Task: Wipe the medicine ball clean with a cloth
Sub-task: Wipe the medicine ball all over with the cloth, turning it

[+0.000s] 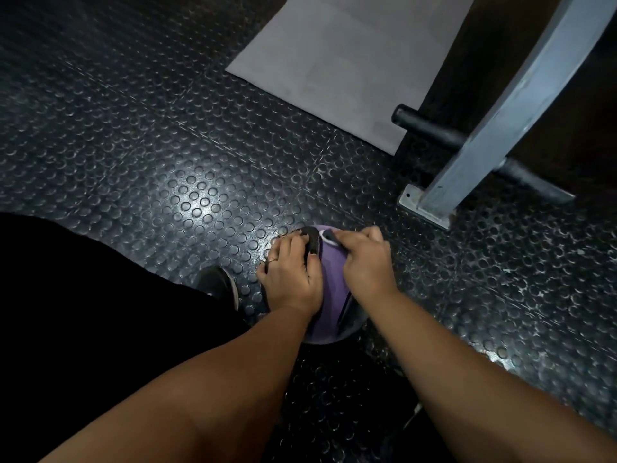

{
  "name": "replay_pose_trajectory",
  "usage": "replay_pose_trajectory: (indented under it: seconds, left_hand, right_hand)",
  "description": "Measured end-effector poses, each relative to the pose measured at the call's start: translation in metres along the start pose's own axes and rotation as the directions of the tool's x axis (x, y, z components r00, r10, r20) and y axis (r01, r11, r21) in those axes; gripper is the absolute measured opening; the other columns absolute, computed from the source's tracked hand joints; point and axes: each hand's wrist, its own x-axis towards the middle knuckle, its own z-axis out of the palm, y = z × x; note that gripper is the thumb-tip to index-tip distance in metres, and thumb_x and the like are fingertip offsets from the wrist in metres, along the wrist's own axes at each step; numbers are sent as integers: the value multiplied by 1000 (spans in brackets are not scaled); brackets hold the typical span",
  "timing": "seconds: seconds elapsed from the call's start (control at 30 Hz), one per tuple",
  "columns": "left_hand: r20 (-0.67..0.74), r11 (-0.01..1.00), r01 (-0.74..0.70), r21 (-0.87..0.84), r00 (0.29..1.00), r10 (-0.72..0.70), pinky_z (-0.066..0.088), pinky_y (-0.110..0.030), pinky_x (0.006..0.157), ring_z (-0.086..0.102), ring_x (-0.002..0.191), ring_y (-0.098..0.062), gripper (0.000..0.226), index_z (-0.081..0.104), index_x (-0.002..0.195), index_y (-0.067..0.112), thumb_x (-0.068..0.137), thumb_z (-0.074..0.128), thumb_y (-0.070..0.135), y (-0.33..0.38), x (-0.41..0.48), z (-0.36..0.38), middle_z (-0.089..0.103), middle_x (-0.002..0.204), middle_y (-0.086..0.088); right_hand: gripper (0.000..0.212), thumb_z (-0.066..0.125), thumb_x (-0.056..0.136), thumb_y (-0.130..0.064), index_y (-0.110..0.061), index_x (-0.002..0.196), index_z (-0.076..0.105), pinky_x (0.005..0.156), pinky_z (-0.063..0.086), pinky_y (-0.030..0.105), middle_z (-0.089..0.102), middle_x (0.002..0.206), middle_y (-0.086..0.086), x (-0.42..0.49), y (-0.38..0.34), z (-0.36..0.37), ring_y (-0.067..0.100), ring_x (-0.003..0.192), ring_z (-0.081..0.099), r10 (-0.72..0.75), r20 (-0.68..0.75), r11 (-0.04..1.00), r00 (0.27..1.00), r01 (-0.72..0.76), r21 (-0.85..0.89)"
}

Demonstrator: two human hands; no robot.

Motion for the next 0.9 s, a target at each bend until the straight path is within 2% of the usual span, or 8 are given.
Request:
replay_pose_trajectory:
  seconds: [0.1,0.17,0.3,0.43,0.6,0.7,0.77,0.9]
  left_hand:
    - [17,999,-29,31,999,28,31,-57,104,48,129,-22,52,61,117,25,83,28,46,2,-7,3,59,130,8]
    - [16,999,-26,26,1000,26,30,-59,106,47,132,-21,50,61,117,27,83,28,45,5,-9,6,59,131,10]
    - [-8,998,-12,-65,1000,11,27,-60,108,48,131,-16,48,62,116,30,84,29,41,6,-6,8,59,132,16]
    - [-29,991,-30,-133,999,26,27,-59,110,53,126,-11,51,65,119,28,85,29,40,7,-2,5,61,127,21]
    - [-39,980,-43,-192,999,36,26,-58,111,53,129,-16,54,67,120,25,86,28,39,5,3,7,62,122,23]
    - [-48,980,-57,-190,998,48,24,-60,112,50,133,-18,54,69,119,25,85,28,37,7,1,8,64,125,19]
    - [-44,982,-48,-185,998,41,22,-60,113,48,136,-18,55,69,119,25,85,28,38,9,1,8,65,128,13]
    - [-20,983,-57,-174,998,55,20,-60,114,46,137,-16,56,68,120,27,84,26,39,8,1,10,63,132,15]
  right_hand:
    - [50,40,88,0,-27,121,65,98,44,39,48,107,9,42,6,2,36,102,50,108,145,988,983,-91,-122]
    - [48,40,89,-2,-29,119,65,98,45,40,46,111,11,56,15,5,38,103,50,136,185,982,973,-108,-153]
    - [52,42,84,2,-26,119,66,90,43,41,66,109,-4,34,25,5,19,93,44,-97,99,992,990,105,-74]
    - [54,46,77,9,-22,115,69,81,46,48,68,111,-12,-7,29,-6,18,88,44,-219,-17,971,976,220,92]
    - [53,31,83,-15,-32,117,67,82,37,33,61,122,-22,-30,24,-14,11,97,42,-363,73,928,929,367,-63]
    - [52,33,82,-14,-33,114,68,79,35,32,64,118,-21,-14,29,-13,10,93,41,-382,41,916,923,384,-111]
    - [49,40,81,-7,-30,112,69,77,39,36,66,116,-17,0,30,-11,15,89,45,-361,22,925,932,361,-117]
    - [45,48,87,-1,-27,120,65,80,35,38,65,120,-15,29,28,-8,17,92,43,-292,125,928,948,313,-204]
